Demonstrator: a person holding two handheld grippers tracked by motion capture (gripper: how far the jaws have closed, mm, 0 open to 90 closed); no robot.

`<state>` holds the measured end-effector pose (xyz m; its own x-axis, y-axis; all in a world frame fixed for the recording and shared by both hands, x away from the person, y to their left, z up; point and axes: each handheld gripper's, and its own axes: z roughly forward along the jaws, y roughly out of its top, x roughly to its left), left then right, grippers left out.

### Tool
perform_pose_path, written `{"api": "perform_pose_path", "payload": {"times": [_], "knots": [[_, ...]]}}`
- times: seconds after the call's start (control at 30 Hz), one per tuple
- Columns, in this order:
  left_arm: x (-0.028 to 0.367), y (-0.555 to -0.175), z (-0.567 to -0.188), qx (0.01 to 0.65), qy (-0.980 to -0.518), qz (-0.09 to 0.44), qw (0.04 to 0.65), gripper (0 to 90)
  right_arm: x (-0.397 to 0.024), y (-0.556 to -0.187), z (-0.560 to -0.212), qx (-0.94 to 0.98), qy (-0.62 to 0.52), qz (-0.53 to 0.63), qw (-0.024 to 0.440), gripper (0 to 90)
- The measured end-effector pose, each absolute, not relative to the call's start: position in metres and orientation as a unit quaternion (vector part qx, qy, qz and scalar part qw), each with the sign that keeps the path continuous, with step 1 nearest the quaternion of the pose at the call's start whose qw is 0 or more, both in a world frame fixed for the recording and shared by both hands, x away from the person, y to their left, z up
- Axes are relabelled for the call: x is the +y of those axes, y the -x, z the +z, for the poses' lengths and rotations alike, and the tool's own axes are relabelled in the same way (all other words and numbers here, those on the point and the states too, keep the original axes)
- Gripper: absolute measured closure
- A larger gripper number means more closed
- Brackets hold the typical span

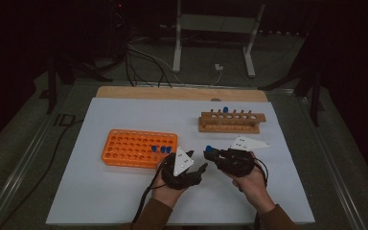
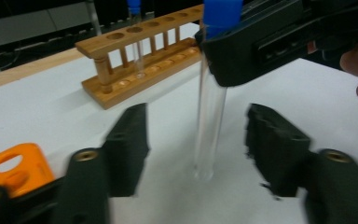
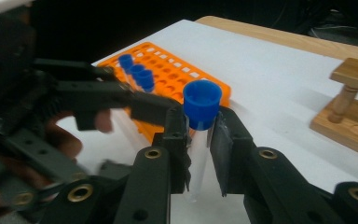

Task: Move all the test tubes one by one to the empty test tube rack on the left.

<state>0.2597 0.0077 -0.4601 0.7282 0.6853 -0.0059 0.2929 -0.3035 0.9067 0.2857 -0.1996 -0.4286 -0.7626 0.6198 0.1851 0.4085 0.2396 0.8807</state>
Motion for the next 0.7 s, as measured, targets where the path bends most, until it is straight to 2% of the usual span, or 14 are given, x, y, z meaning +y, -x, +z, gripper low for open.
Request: {"api": "perform_pose_path", "payload": {"times": [0.3, 0.47, 0.5, 0.7], "knots": [[0.0049, -0.2605, -0.4617, 0.307, -0.784, 0.189, 0.505, 74.0, -0.1918, -0.2802, -0.4276, 0.785, -0.318, 0.523, 0.093, 77.1], [0.0055, -0.2602, -0.4616, 0.303, -0.788, 0.187, 0.502, 76.8, -0.1917, -0.2803, -0.4283, 0.787, -0.314, 0.523, 0.093, 76.6], [0.0057, -0.2603, -0.4617, 0.303, -0.789, 0.188, 0.500, 76.9, -0.1920, -0.2802, -0.4283, 0.786, -0.313, 0.525, 0.092, 74.7], [0.0127, -0.2626, -0.4624, 0.314, -0.787, 0.184, 0.499, 77.0, -0.2015, -0.2822, -0.4252, 0.774, -0.312, 0.546, 0.075, 47.6]]}}
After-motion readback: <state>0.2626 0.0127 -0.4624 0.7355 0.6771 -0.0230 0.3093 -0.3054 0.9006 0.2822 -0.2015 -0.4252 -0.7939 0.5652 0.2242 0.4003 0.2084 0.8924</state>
